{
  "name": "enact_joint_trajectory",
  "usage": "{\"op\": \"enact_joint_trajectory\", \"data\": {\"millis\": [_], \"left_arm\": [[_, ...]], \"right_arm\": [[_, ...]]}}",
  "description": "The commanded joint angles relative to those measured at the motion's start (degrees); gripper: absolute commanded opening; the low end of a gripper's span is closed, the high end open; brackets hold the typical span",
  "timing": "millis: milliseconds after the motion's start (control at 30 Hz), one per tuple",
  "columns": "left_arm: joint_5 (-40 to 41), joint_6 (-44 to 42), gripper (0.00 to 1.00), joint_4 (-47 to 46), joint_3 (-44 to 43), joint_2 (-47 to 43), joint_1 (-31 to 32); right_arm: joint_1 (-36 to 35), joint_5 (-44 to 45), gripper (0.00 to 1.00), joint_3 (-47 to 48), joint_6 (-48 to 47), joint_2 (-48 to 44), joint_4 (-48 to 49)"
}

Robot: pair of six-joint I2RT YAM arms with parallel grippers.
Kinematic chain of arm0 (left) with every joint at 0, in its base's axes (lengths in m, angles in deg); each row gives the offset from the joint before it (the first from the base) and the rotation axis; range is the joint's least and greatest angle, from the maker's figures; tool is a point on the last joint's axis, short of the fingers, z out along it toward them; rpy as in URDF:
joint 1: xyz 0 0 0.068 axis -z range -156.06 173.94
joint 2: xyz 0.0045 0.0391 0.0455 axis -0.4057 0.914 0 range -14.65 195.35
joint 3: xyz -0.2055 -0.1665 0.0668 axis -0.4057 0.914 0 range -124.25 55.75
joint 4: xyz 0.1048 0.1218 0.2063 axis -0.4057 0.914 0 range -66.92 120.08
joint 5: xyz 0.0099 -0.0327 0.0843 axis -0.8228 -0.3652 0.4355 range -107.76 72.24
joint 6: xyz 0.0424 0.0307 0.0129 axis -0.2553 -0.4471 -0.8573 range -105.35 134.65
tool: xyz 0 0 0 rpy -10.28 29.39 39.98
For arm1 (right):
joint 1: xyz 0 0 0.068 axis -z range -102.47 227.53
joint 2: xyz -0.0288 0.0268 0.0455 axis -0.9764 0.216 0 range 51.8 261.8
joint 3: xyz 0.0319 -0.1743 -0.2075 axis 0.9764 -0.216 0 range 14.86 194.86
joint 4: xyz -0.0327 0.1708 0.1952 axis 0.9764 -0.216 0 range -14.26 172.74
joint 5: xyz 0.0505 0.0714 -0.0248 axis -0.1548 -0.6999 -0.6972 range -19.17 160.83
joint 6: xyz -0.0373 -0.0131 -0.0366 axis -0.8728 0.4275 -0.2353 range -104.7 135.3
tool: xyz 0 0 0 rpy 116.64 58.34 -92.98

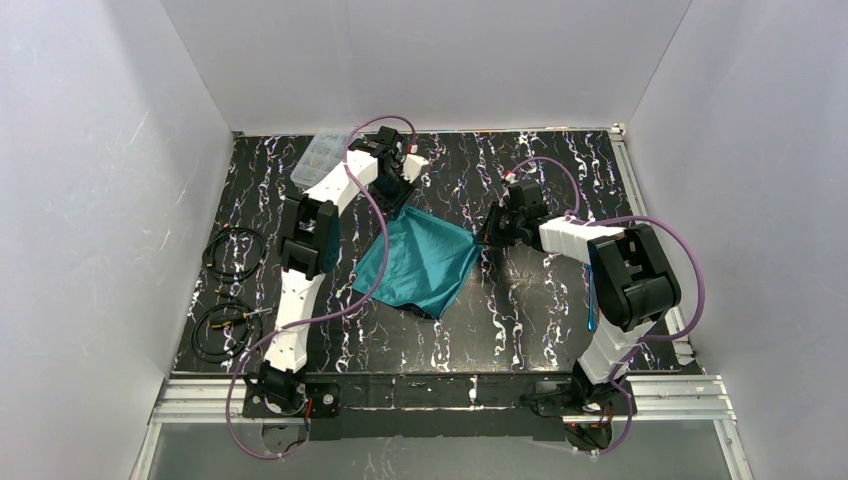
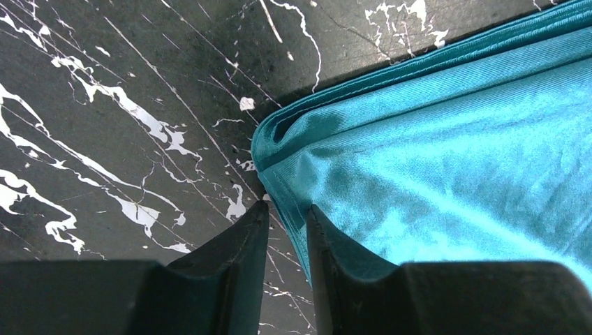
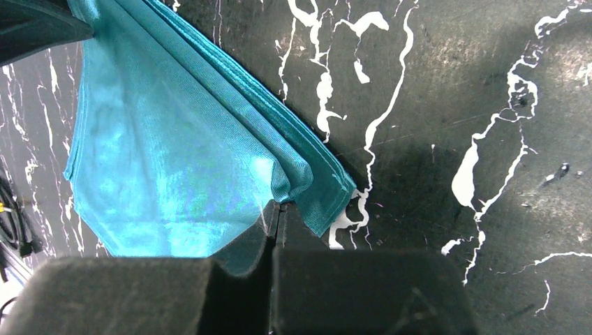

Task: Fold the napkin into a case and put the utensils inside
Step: Smooth out the lower triangle-folded napkin at the center of the board.

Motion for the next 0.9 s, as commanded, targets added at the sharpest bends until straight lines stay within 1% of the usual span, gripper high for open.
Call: {"op": "enact_joint_trajectory", "data": {"millis": [0,100,167,267,367,433,667,867], "left_arm": [[-2.3,1.4,0.28,2.3,-1.0,-0.7,-0.4],[-3.2,2.3,0.38,2.1,-1.6,-0.4,-0.4],[-3.7,3.0,0.42,1.6,-1.6,-0.5,-0.4],[-4.3,3.8,0.44,0.8,-1.9,-0.6,-0.5],[-4.5,4.1,0.43,0.1,-2.3,-0.4,-0.5],[-5.1,4.3,0.4,0.0,-2.7,-0.1,-0.7],[-6.5,4.9,0.19,-0.1,-3.5,1.0,-0.7],[-6.8,5.1,0.04,-0.2,-3.4,1.0,-0.9]], "right_arm": [[0.3,0.3,0.01,-0.4,-1.0,-1.6,1.9],[0.3,0.1,0.01,-0.5,-1.1,-1.7,2.0],[0.3,-0.1,0.01,-0.5,-1.2,-1.7,2.0],[0.3,-0.3,0.01,-0.5,-1.2,-1.7,1.9],[0.3,-0.7,0.01,-0.5,-1.1,-1.7,2.1],[0.3,-0.9,0.01,-0.5,-1.1,-1.7,2.2],[0.3,-1.4,0.01,-0.7,-1.1,-1.6,2.3],[0.3,-1.7,0.01,-0.7,-1.2,-1.6,2.3]]}}
